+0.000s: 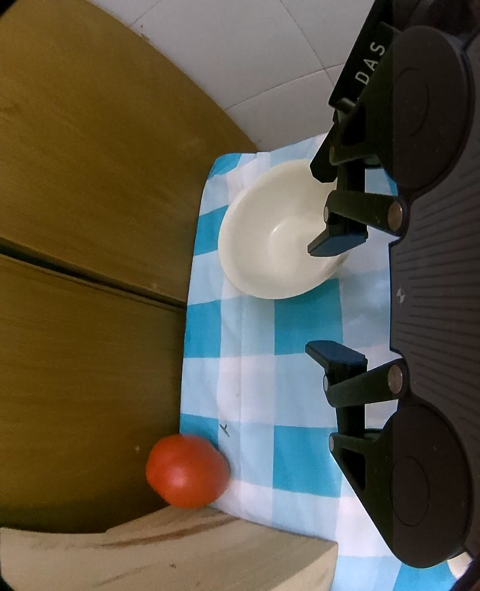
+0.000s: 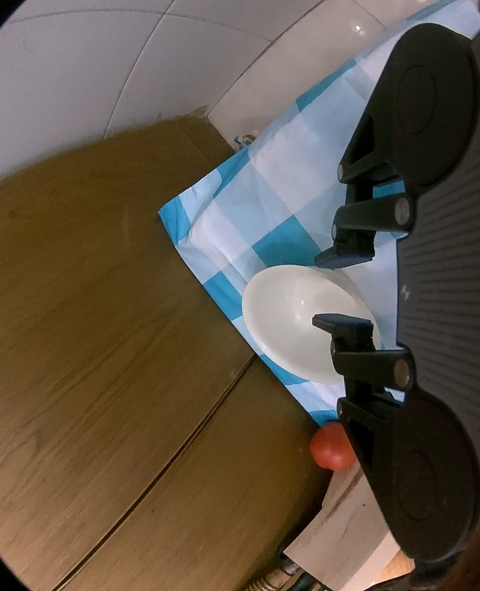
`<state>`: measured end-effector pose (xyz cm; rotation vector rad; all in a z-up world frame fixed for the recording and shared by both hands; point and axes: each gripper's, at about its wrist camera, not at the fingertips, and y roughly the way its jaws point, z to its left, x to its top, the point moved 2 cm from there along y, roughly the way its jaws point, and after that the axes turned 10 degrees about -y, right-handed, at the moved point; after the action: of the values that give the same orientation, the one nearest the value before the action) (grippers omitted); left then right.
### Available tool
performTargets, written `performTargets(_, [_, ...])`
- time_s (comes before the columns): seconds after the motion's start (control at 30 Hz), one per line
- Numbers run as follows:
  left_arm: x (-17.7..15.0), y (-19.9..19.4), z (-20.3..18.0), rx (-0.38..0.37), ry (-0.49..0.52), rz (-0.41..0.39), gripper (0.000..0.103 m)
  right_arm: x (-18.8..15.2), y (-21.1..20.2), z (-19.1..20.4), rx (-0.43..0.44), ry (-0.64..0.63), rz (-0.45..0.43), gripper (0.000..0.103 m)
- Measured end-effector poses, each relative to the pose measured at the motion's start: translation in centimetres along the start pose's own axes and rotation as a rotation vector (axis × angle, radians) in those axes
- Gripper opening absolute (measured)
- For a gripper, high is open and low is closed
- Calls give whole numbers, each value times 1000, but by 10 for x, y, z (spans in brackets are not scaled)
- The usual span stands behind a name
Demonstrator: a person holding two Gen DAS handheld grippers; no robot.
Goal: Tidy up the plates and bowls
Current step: 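Grip the remaining bowl's rim with both tools and lift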
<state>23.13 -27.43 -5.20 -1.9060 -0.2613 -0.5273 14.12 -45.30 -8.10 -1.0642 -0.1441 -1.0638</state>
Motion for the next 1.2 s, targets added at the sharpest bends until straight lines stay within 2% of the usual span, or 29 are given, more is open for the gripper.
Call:
performTargets(0.17, [2,18,1,-3,-18,26,52,3,15,-2,0,13,9,27])
performTargets(0.23, [1,26,1,-3,-16,42,50,3,20,1,-5,-18,12,27])
performTargets(0.3, [0,31,1,7,-10,61,37,1,23,4,-9,-48,22,26])
performTargets(0.33, [-1,32,1,10,-4,59,33,0,25,5,-6,-52,34,26])
performTargets(0.4, [-1,31,-1,9,15,64,27,-2,28,5,5,-50,55,17])
performTargets(0.6, [-3,23,-1,-1,24,69,25,-2,22,0,14,-23,67,17])
performTargets(0.8, [-5,0,-5,41,61,11,26,-6,10,12,31,-46,69,17])
performTargets(1.2, [-10,-57,7,96,67,-63,29,-21,-22,48,105,-92,60,17])
